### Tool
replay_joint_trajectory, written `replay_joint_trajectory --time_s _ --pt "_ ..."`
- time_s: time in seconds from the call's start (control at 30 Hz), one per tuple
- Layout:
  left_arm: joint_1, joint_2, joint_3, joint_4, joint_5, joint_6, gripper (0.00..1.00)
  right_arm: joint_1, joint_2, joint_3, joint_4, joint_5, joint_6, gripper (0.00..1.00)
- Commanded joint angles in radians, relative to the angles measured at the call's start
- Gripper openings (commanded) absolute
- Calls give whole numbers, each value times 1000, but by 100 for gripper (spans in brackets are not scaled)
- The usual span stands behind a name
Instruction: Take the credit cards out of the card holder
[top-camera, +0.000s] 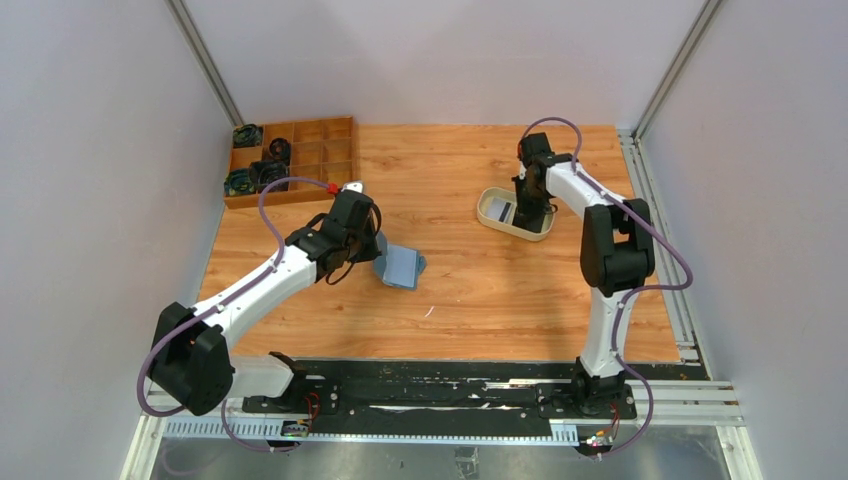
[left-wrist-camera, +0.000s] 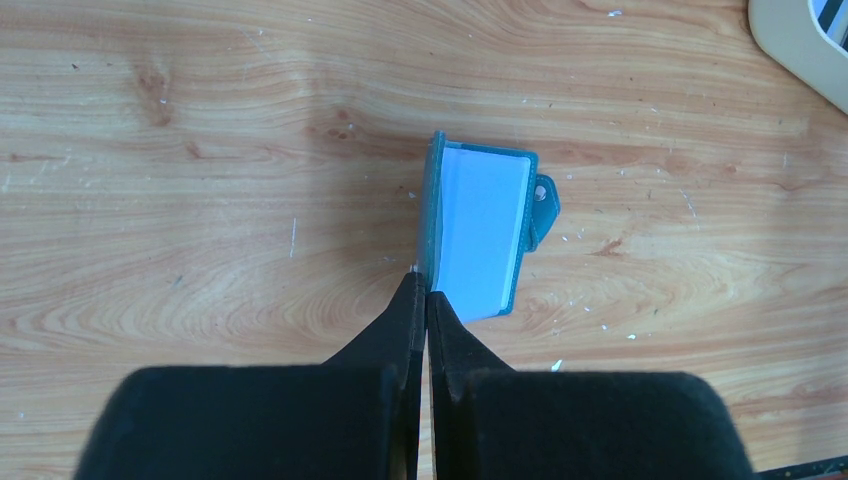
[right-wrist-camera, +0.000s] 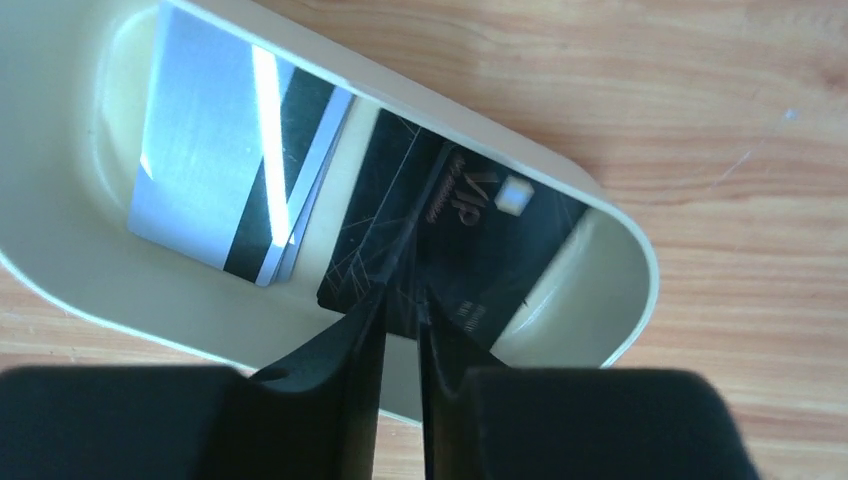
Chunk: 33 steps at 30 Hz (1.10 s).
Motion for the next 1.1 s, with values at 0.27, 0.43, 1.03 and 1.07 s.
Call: replay_joint_trajectory --time_s 0.27,0.43,1.03,1.07 --pt "7 -46 -11 11 -2 11 0 -1 -53 9 5 -32 52 52" --pt "11 -50 -111 110 36 3 0 70 -187 -51 123 -107 55 58" --pt "41 -84 -437 483 104 -36 0 396 -283 -438 814 -634 339 64" --pt "41 -91 -435 483 106 -40 0 407 -286 -441 827 -654 342 64"
